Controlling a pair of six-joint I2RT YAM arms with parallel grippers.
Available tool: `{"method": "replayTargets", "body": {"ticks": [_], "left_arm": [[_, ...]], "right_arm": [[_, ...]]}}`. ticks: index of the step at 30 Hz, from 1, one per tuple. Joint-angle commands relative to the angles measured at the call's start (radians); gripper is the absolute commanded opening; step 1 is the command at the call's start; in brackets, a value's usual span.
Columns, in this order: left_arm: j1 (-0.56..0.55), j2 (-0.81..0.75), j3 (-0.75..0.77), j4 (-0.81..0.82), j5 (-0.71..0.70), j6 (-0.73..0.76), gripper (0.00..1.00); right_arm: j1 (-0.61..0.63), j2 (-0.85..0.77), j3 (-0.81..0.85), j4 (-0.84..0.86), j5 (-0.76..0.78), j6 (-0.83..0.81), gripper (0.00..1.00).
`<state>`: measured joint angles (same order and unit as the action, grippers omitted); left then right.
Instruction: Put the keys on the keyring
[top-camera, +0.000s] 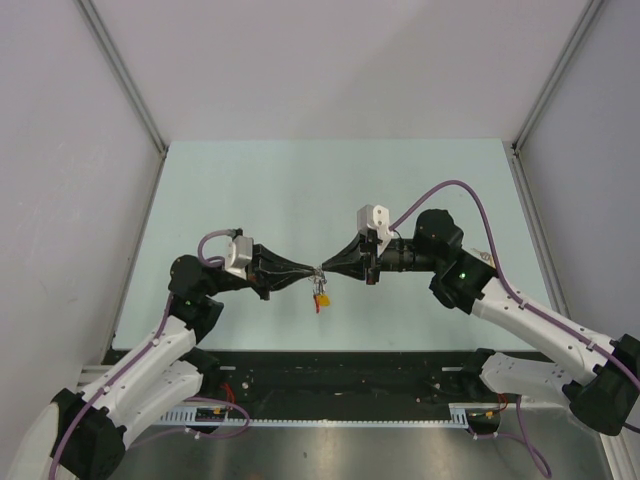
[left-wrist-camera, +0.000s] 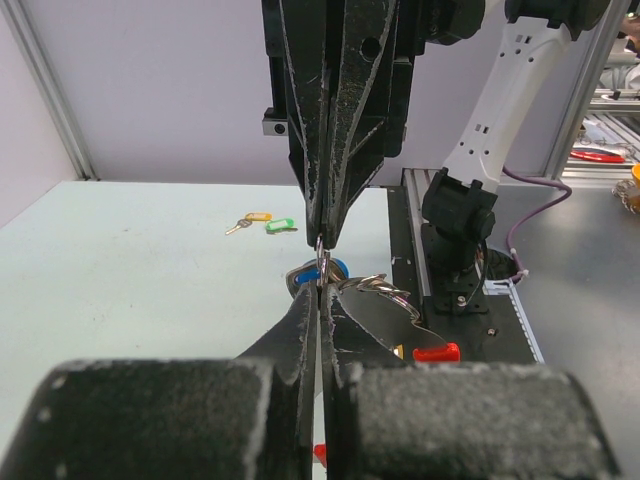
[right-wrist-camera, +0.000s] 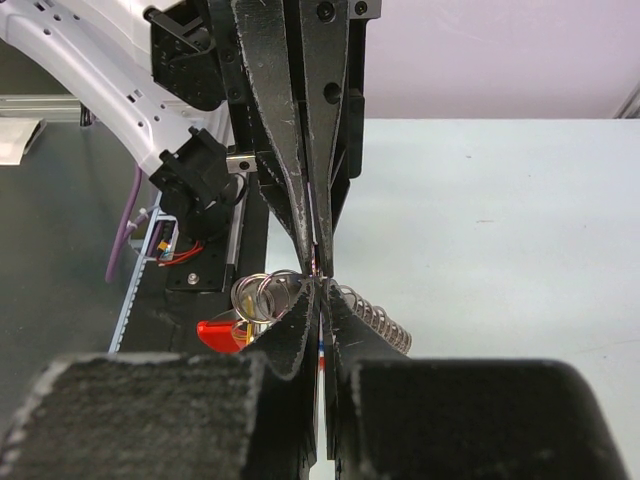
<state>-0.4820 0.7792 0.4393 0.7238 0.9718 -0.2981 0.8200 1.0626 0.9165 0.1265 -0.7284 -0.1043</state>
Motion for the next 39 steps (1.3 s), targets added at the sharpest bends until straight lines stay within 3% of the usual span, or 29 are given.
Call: {"method": "replayTargets", "body": {"ticks": [1,6,17,25,32,39], "left_arm": [[-0.006,-0.005,0.01,0.04,-0.012,-0.003,0.0],[-0.006,-0.012,0.012,0.017,-0.041,0.005,0.01],[0.008,-0.187,0.105,-0.515,-0.353,0.28,0.01],[0.008,-0.349,0.113,-0.716,-0.619,0.358,0.0],[0.01,-0.491,0.079,-0.822,-0.691,0.358,0.0],[0.01,-0.544,0.068,-0.81,-0.708,0.352,0.0]], "right_arm": [[0.005,-0.016,0.005,0.036,0.006,0.002,0.0],[-0.002,-0.027,0.007,-0.004,0.063,-0.012,0.0],[-0.053,0.056,-0.021,-0.226,0.395,-0.006,0.0],[-0.062,0.281,-0.07,-0.056,0.446,-0.015,0.0],[-0.061,0.514,-0.068,0.11,0.435,-0.005,0.0],[-0.052,0.672,-0.07,0.277,0.426,-0.001,0.0]]}}
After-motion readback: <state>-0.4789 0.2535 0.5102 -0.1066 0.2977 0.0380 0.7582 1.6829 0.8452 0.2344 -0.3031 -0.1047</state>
